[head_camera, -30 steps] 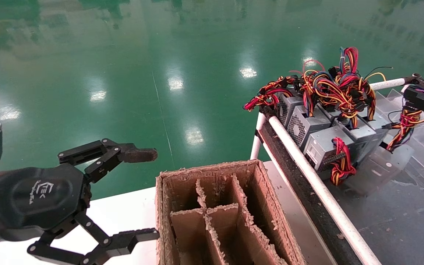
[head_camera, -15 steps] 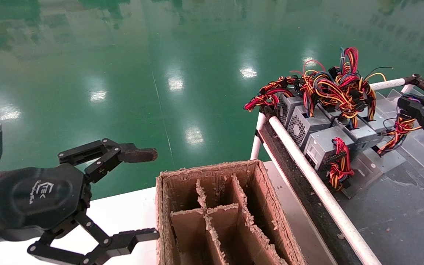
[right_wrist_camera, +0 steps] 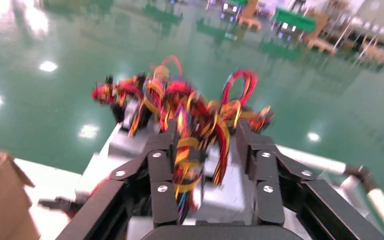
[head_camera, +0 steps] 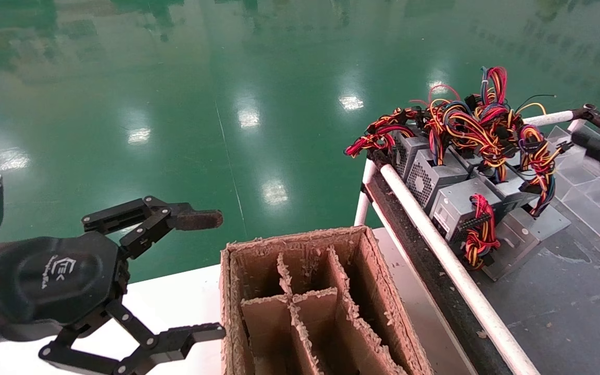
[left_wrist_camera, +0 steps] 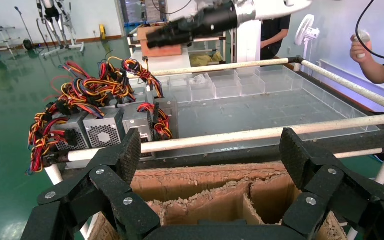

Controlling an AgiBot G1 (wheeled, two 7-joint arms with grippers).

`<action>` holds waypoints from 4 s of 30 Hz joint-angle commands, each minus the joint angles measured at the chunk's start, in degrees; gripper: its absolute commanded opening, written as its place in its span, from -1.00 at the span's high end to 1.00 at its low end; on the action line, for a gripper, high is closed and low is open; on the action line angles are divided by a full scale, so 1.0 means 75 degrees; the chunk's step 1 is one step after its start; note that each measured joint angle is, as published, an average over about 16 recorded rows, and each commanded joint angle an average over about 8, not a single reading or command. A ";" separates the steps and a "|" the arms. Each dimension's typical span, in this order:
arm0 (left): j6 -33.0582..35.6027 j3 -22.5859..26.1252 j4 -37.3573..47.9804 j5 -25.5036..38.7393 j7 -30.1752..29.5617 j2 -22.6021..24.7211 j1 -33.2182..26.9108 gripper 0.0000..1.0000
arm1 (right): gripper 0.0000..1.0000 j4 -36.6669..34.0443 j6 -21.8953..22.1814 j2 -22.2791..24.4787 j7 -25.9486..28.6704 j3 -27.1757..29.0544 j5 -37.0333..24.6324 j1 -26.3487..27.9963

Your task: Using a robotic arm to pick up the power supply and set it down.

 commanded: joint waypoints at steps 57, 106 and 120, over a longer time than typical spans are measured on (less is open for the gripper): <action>-0.0004 0.0012 0.0006 -0.0008 0.0008 -0.0004 -0.0003 -1.00 | -1.00 -0.0203 -0.6471 -0.3167 0.4059 0.5251 -0.5138 -0.1415; -0.0007 0.0013 0.0008 -0.0011 0.0009 -0.0006 -0.0001 -1.00 | -1.00 -0.0293 -0.7597 -0.3763 0.4794 0.6157 -0.6111 -0.1703; -0.0007 0.0013 0.0008 -0.0011 0.0009 -0.0006 -0.0001 -1.00 | -1.00 -0.0291 -0.7586 -0.3757 0.4787 0.6147 -0.6102 -0.1697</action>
